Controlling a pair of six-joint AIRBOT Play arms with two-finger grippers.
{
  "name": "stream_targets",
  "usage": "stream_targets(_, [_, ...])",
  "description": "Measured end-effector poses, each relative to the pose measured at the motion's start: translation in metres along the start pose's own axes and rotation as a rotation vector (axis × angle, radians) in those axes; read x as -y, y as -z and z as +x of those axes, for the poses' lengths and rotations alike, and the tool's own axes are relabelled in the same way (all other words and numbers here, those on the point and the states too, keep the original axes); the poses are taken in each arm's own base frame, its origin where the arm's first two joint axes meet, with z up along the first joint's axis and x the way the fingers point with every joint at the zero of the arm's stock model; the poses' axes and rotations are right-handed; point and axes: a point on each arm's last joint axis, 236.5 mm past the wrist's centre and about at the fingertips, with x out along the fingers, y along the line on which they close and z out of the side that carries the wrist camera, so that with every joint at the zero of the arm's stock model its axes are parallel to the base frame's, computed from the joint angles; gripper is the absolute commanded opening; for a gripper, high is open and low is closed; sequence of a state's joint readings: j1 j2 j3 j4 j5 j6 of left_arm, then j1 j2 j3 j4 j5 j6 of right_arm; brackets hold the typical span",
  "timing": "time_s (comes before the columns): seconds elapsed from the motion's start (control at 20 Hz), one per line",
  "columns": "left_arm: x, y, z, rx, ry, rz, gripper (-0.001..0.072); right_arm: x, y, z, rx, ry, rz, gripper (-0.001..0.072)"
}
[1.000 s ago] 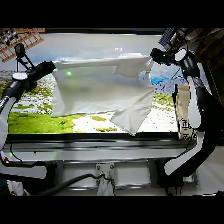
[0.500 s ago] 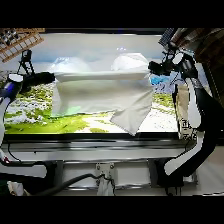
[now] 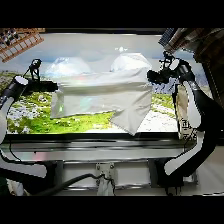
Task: Fold the clothes and pants, and hang the long-sleeved shirts on hangers.
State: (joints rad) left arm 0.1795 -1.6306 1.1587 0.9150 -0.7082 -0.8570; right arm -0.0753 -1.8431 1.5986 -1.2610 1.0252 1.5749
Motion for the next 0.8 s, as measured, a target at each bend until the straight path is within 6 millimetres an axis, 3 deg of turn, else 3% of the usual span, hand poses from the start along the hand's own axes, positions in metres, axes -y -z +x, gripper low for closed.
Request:
stream_targets(0.05, [0.000,0.002,0.001,-0.006,0.001,0.001,0.0266,-0.001,0.003,0.000,-0.013,-0.004,0.001,0.0352])
stream_targets(0.1, [0.000,0.003,0.001,-0.009,0.003,-0.005,0.0341,-0.002,0.007,-0.001,-0.027,-0.008,0.003,0.0321])
stream_targets(0.2, [-0.002,0.003,-0.004,-0.011,0.004,-0.020,0.0416,-0.004,0.012,-0.010,-0.049,-0.012,0.004,0.0289])
stream_targets(0.35, [-0.005,-0.005,-0.025,0.010,0.002,-0.044,0.0414,-0.001,0.017,-0.035,-0.066,-0.010,0.005,0.0289])
stream_targets(0.45, [-0.009,-0.015,-0.053,0.045,-0.007,-0.062,0.0394,0.006,0.023,-0.057,-0.077,0.006,0.010,0.0288])
stream_targets(0.55, [-0.011,-0.018,-0.087,0.058,0.001,-0.118,0.0104,0.015,0.038,-0.076,-0.087,0.022,0.024,0.0288])
stream_targets(0.7, [0.003,0.004,-0.124,0.011,0.044,-0.232,0.0111,0.023,0.081,-0.092,-0.124,0.024,0.061,0.0288])
stream_targets(0.8, [0.017,0.027,-0.140,-0.014,0.061,-0.285,0.0132,0.025,0.113,-0.092,-0.140,0.012,0.094,0.0289])
